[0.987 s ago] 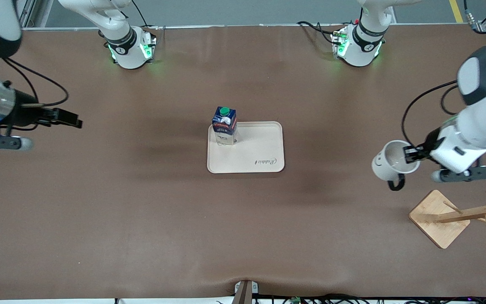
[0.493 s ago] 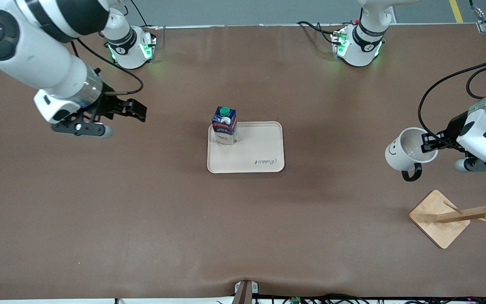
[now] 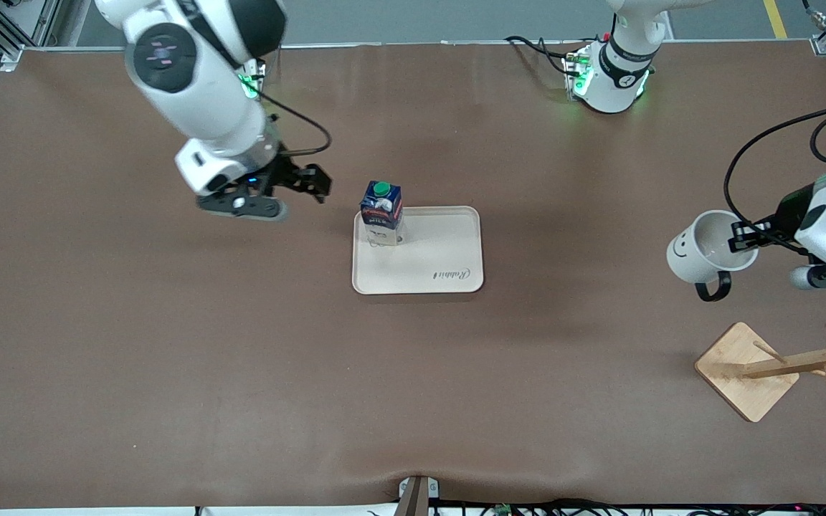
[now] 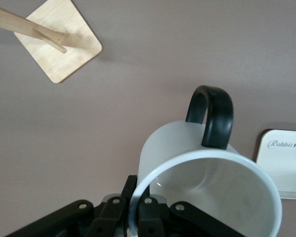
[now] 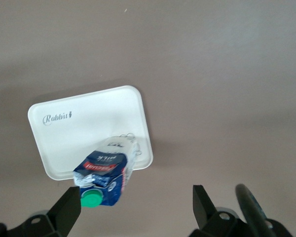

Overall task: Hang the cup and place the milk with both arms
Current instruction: 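Grasp the blue milk carton with the right gripper on the tray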

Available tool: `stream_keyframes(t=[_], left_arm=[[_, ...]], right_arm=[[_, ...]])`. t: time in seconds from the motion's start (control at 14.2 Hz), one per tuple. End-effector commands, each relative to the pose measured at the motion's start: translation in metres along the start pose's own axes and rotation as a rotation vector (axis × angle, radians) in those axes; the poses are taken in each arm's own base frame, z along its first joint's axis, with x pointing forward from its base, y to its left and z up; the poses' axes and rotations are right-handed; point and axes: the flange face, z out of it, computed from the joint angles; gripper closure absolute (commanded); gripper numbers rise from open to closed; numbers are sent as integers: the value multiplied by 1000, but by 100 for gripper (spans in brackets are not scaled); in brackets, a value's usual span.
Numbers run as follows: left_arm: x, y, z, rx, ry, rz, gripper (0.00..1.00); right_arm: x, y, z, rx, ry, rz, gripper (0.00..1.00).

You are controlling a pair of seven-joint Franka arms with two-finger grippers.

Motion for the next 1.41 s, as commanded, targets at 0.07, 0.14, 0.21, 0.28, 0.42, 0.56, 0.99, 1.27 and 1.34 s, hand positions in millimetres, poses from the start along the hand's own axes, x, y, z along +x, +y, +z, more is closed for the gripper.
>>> stream_keyframes(t=[0.07,0.14,0.21,0.28,0.42,0.56,0.99,1.27,1.34], left_arm=[[6,-34,1,-10,-11,-32,100],[9,-41,5,-14,-13,-30,100],[13,-50,5,-18,5,-32,100],[16,-58,7,-20,13,-23,100],[21,-80,8,-25,31,7,100],[28,-102,12,-26,59,58,100],[44,-140,17,-13,139,135,100],[47,-160,21,-12,156,120,100],[50,-161,22,-10,167,134,100]], right_arm=[[-21,-33,44,-3,14,-10,0],[-25,-51,60,17,38,52,0],[-31,-67,74,34,52,89,0],[-36,-76,88,29,55,87,0],[-38,-75,101,-6,51,79,0],[-49,-79,116,-24,41,116,0],[-66,-85,157,-37,41,128,0],[-78,-83,182,-58,34,145,44],[-81,-80,185,-92,27,124,91]])
